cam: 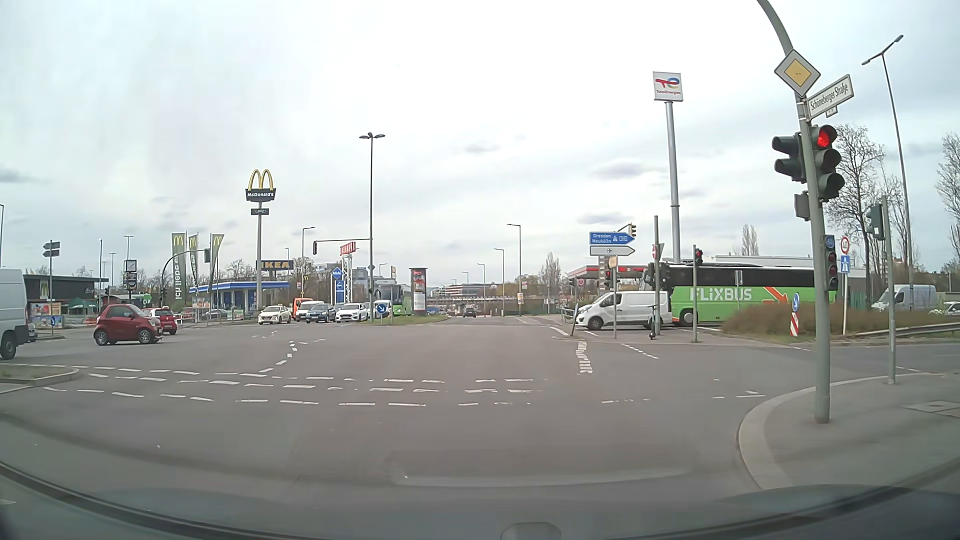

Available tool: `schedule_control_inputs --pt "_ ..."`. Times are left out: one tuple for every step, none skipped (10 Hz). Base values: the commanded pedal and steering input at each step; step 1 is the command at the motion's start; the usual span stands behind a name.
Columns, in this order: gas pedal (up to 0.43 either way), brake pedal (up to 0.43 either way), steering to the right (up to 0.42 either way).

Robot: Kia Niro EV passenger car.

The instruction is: Follow the waypoints while adhering to traffic rules and regulations

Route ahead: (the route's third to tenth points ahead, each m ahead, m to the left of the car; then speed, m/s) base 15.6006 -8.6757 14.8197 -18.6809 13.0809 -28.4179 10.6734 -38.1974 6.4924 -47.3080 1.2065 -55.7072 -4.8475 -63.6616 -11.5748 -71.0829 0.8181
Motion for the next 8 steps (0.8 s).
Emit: schedule_control_inputs --pt "0.0 0.177 -0.016" --pt "0.0 0.177 -0.015" --pt "0.0 0.177 -0.015" --pt "0.0 0.177 -0.015" --pt "0.0 0.177 -0.015" --pt "0.0 0.189 -0.015" --pt "0.0 0.201 -0.016" --pt "0.0 0.207 -0.017"
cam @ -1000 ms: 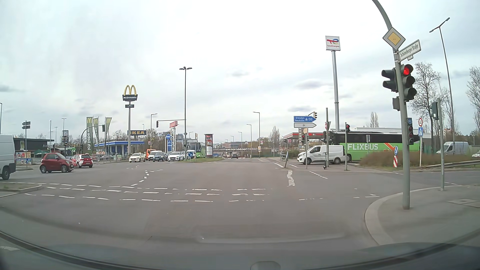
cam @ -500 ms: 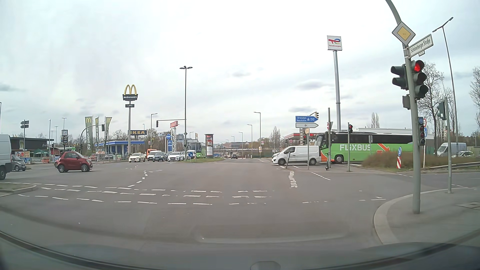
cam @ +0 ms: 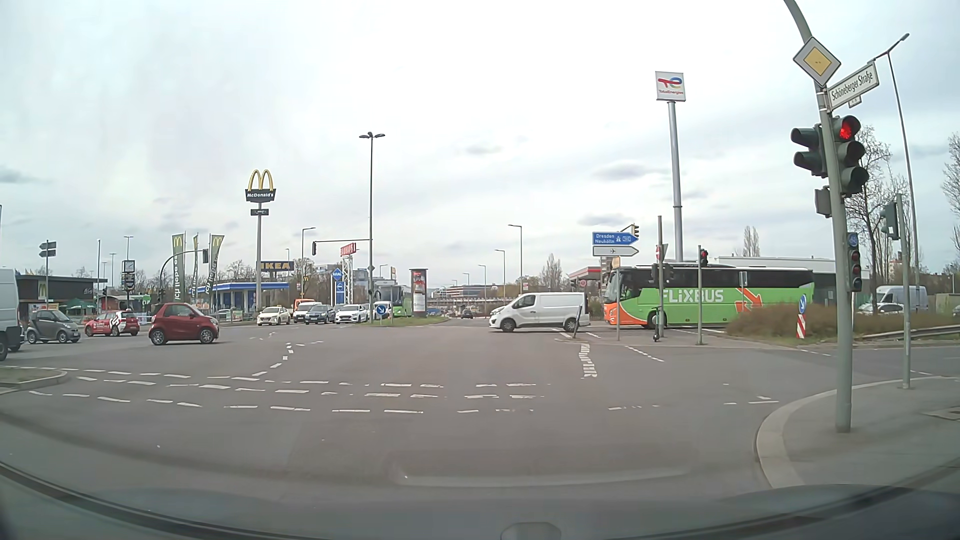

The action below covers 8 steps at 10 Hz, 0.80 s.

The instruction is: Follow the waypoints while adhering to traffic rules and regulations

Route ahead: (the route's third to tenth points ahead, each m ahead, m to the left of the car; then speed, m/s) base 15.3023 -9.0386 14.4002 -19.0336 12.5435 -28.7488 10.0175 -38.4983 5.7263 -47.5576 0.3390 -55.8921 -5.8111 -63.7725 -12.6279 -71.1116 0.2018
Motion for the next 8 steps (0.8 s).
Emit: schedule_control_inputs --pt "0.0 0.213 -0.017" --pt "0.0 0.22 -0.017" --pt "0.0 0.226 -0.017" --pt "0.0 0.238 -0.017" --pt "0.0 0.256 -0.017" --pt "0.0 0.299 -0.017" --pt "0.0 0.329 -0.017" --pt "0.0 0.348 -0.017"
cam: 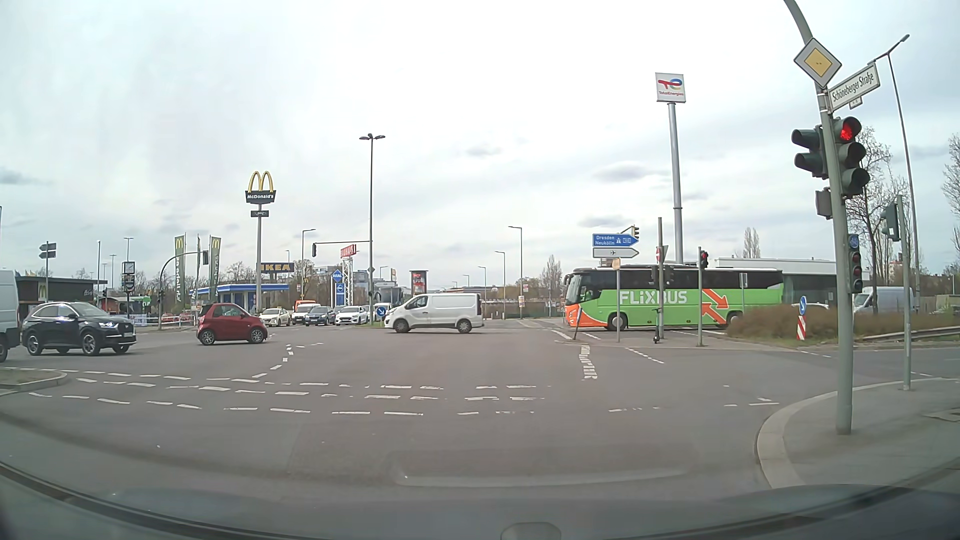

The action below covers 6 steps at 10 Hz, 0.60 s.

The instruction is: Follow the waypoints while adhering to traffic rules and regulations

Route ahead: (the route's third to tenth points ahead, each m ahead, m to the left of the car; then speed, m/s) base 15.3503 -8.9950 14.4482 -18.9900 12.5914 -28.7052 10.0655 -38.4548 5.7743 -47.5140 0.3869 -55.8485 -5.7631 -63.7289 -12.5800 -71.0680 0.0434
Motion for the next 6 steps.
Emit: schedule_control_inputs --pt "0.0 0.366 -0.017" --pt "0.0 0.378 -0.017" --pt "0.0 0.384 -0.017" --pt "0.0 0.396 -0.017" --pt "0.0 0.402 -0.017" --pt "0.0 0.415 -0.017"
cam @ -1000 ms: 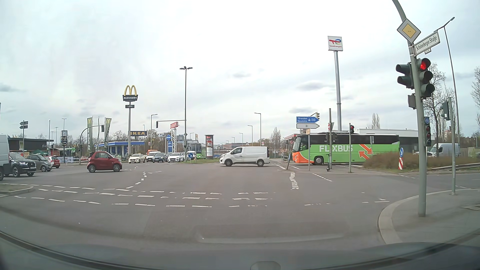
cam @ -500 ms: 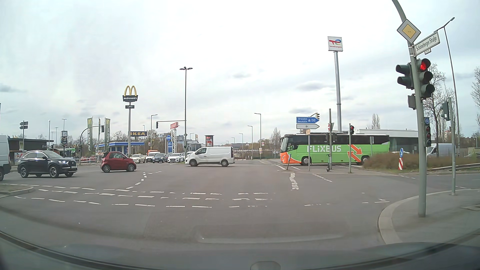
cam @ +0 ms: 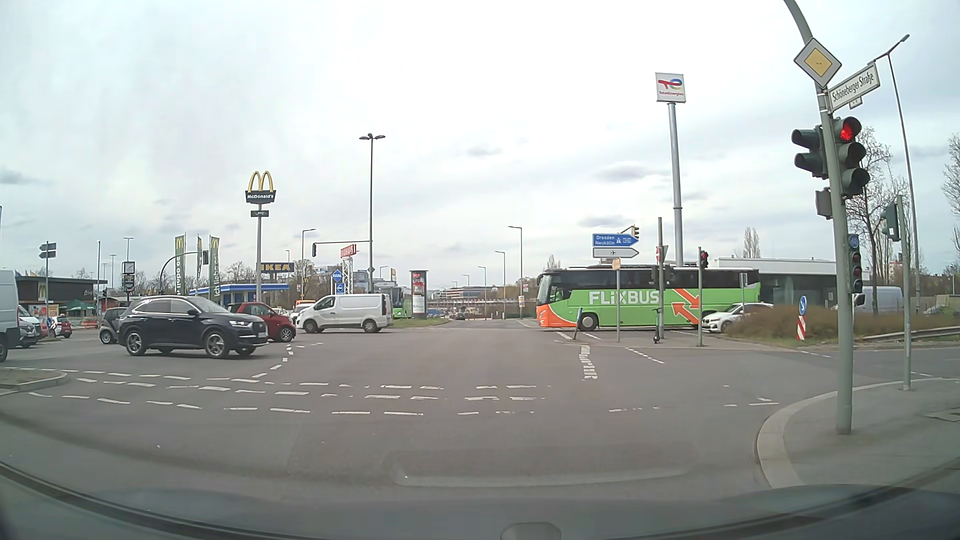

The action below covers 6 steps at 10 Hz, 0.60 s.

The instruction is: Follow the waypoints while adhering to traffic rules and regulations

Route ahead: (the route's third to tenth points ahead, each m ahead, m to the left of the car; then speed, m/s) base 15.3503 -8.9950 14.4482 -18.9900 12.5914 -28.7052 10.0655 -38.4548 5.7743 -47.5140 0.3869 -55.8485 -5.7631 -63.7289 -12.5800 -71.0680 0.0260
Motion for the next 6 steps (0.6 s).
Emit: schedule_control_inputs --pt "0.0 0.421 -0.017" --pt "0.0 0.427 -0.017" --pt "0.0 0.427 -0.017" --pt "0.0 0.427 -0.016" --pt "0.0 0.427 -0.016" --pt "0.0 0.427 -0.017"
